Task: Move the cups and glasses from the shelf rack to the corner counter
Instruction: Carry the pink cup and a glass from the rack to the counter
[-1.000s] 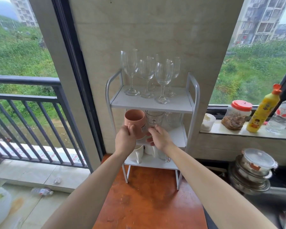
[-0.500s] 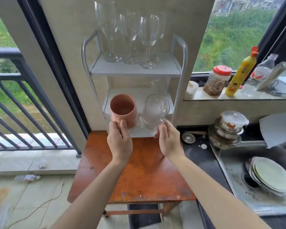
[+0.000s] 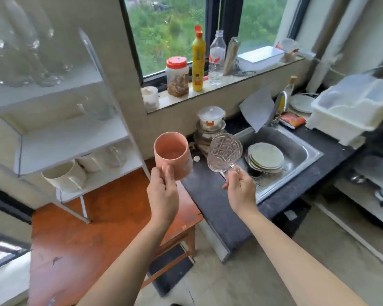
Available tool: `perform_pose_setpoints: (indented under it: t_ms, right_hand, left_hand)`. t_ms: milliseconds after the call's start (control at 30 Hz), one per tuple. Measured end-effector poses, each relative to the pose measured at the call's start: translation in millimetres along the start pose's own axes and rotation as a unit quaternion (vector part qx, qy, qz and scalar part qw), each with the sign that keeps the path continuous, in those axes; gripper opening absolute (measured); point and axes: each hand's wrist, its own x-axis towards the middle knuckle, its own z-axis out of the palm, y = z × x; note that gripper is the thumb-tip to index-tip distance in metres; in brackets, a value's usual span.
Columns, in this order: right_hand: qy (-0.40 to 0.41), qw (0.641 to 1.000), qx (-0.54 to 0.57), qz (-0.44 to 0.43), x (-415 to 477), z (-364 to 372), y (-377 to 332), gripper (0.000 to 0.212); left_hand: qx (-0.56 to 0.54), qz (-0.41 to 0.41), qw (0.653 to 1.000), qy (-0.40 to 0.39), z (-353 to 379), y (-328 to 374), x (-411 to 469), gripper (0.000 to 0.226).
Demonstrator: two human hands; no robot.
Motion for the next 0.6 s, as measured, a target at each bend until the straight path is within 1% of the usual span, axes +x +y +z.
perform_pose_setpoints:
  t_ms: [100,233,333,467,600]
  right_hand:
    - [0.074,0.997,-0.009,0.018,8.6,-76.8,14.8,0.035]
    - [0.17,0.985,-0.003,0.03,4.7,-193.3,46.8,0.044]
    - [0.228,0.973,-0.012,0.038,-4.6,-291.5,79.0,0.053]
    - [0.318,0.945,-0.068,0.044,-17.1,-423.2,112.6,0.037]
    - [0.368,0.917,-0.112,0.11,-30.2,-536.3,144.9,0.033]
  left_hand:
    - [-0.001,0.027,0.996,-0.088,60.0,35.9,-18.8,0.028]
    - [-0.018,0.067,0.984,-0.162,158.9,85.5,-67.5,0.031]
    - [-0.04,0.067,0.974,-0.211,239.8,124.0,-119.7,0.031]
    - [-0.067,0.097,0.95,-0.288,340.4,180.7,-190.1,0.024]
    - [-0.088,0.111,0.924,-0.356,424.6,228.9,-251.3,0.031]
